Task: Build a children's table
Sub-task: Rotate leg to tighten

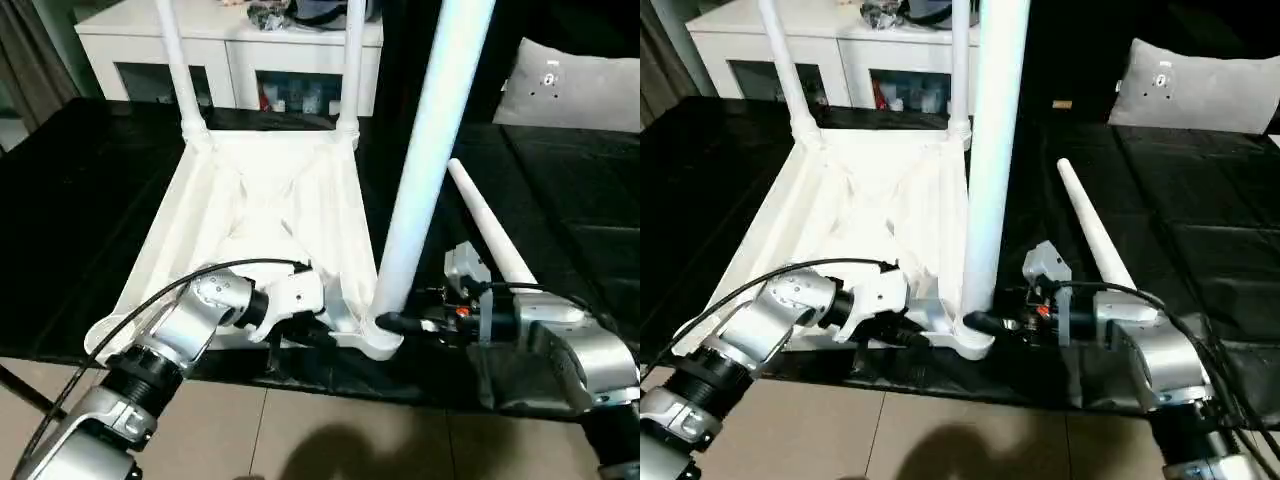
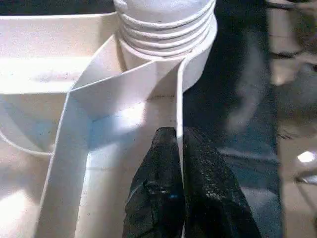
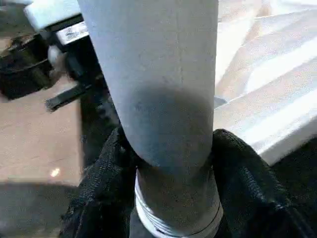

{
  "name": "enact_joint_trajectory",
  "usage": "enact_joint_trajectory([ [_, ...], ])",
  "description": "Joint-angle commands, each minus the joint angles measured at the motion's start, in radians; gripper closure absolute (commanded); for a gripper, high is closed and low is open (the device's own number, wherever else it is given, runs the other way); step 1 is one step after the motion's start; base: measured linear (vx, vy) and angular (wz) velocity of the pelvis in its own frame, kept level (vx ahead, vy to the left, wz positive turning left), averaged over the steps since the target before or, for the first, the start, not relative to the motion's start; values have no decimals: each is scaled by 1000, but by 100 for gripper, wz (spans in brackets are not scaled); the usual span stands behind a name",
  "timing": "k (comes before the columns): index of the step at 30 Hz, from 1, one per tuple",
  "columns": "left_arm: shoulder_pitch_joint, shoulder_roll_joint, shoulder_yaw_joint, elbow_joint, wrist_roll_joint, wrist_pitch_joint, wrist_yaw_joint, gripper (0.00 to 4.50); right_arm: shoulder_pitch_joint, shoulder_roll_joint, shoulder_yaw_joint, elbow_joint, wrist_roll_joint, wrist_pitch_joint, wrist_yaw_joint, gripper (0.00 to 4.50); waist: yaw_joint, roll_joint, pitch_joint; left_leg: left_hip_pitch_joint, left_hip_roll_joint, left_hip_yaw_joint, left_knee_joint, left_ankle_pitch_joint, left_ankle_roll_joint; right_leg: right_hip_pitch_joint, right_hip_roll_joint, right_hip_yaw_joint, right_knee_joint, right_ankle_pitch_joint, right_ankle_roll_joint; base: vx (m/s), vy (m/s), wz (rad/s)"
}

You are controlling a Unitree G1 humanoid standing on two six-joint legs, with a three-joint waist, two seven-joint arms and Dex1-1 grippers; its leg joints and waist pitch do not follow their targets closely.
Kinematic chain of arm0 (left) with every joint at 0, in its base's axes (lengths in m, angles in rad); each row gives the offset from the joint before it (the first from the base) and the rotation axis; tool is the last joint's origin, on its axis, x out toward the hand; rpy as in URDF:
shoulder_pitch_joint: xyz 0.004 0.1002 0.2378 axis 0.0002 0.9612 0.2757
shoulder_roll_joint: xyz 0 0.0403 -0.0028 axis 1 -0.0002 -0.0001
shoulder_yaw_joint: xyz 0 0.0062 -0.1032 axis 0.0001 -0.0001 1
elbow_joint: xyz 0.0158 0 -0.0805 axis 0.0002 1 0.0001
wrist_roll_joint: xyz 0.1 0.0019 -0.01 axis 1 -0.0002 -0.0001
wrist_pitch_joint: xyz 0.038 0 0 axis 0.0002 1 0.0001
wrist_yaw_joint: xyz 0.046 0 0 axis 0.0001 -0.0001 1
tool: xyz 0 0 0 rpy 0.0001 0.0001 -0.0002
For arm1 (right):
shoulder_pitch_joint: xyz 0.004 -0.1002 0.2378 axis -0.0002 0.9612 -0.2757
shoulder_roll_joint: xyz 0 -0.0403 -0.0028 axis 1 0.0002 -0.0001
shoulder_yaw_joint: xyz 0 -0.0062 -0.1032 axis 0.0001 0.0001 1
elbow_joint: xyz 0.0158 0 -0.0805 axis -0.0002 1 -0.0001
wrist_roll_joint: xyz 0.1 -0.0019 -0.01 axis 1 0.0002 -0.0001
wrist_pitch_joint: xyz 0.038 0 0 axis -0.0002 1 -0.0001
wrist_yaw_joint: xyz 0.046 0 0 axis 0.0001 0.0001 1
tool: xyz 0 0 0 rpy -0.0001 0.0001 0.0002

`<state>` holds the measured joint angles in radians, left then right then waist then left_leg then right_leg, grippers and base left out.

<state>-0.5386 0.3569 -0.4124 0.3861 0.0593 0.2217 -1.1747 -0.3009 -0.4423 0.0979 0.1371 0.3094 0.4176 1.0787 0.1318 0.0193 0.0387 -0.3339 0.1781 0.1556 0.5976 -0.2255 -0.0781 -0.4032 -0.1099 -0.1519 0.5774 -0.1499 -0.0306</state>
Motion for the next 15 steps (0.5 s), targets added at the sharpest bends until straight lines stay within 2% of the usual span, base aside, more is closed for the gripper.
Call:
enact_joint_trajectory([
  [1, -19, -96, 4, -5, 4, 91, 120, 450, -40, 94, 3, 37, -66, 51, -226, 256, -12, -16, -48, -13, 45, -4, -78, -154, 36, 58, -60, 58, -91, -492, -67, 0, 0, 0],
  [2, -19, -96, 4, -5, 4, 91, 120, 450, -40, 94, 3, 37, -66, 51, -226, 256, -18, -17, -44, -10, 42, -6, -77, -172, 24, 56, -59, 53, -98, -531, -50, 0, 0, 0],
  [3, -28, -116, 13, 5, 12, 119, 161, 450, -55, 124, -8, 58, -86, 70, -300, 257, -30, -18, -47, -8, 33, -9, -73, -200, 12, 60, -61, 42, -110, -597, -10, 0, 0, 0],
  [4, -28, -116, 13, 5, 12, 119, 161, 450, -55, 124, -8, 58, -86, 70, -300, 257, -43, -18, -48, -16, 32, -13, -74, -204, 11, 63, -61, 38, -113, -601, 8, 0, 0, 0],
  [6, -46, -155, 33, 27, 17, 161, 229, 450, -80, 167, -27, 88, -119, 97, -415, 257, -62, -19, -50, -15, 29, -12, -71, -207, 21, 57, -56, 36, -118, -587, 17, 0, 0, 0],
  [7, -68, -196, 56, 58, 19, 187, 303, 450, -108, 214, -62, 119, -124, 132, -519, 257, -65, -18, -50, -13, 27, -12, -69, -206, 24, 56, -56, 35, -120, -587, 17, 0, 0, 0],
  [8, -83, -220, 70, 83, 23, 191, 352, 450, -123, 241, -83, 133, -116, 138, -564, 257, -73, -19, -50, -17, 25, -12, -68, -200, 26, 57, -53, 35, -119, -582, 14, 0, 0, 0],
  [9, -111, -266, 96, 133, 34, 191, 450, 450, -152, 291, -121, 155, -99, 146, -641, 257, -79, -16, -50, -16, 23, -11, -66, -204, 29, 53, -50, 31, -124, -585, 13, 0, 0, 0],
  [10, -111, -266, 96, 133, 34, 191, 450, 450, -152, 291, -121, 155, -99, 146, -641, 257, -82, -16, -53, -15, 23, -13, -65, -197, 29, 55, -52, 27, -125, -575, 11, 0, 0, 0],
  [11, -117, -275, 101, 144, 35, 188, 470, 450, -157, 299, -125, 156, -95, 144, -650, 257, -78, -16, -60, -22, 31, -17, -70, -164, 38, 64, -57, 35, -113, -511, -4, 0, 0, 0],
  [12, -127, -290, 108, 161, 38, 182, 499, 450, -164, 311, -126, 155, -94, 129, -663, 203, -77, -13, -61, -24, 40, -19, -73, -137, 50, 62, -56, 42, -102, -431, -33, 0, 0, 0],
  [13, -127, -290, 108, 161, 38, 182, 499, 450, -164, 311, -126, 155, -94, 129, -663, 203, -78, -15, -61, -22, 41, -18, -73, -129, 55, 60, -54, 45, -97, -403, -47, 0, 0, 0],
  [14, -125, -288, 105, 156, 43, 181, 490, 450, -159, 311, -121, 149, -104, 122, -659, 203, -76, -15, -64, -24, 41, -17, -71, -106, 65, 63, -56, 51, -87, -351, -77, 0, 0, 0],
  [15, -123, -286, 103, 150, 47, 181, 481, 450, -156, 312, -118, 145, -111, 117, -657, 186, -75, -15, -65, -25, 41, -16, -70, -91, 73, 63, -57, 53, -83, -329, -91, 0, 0, 0],
])
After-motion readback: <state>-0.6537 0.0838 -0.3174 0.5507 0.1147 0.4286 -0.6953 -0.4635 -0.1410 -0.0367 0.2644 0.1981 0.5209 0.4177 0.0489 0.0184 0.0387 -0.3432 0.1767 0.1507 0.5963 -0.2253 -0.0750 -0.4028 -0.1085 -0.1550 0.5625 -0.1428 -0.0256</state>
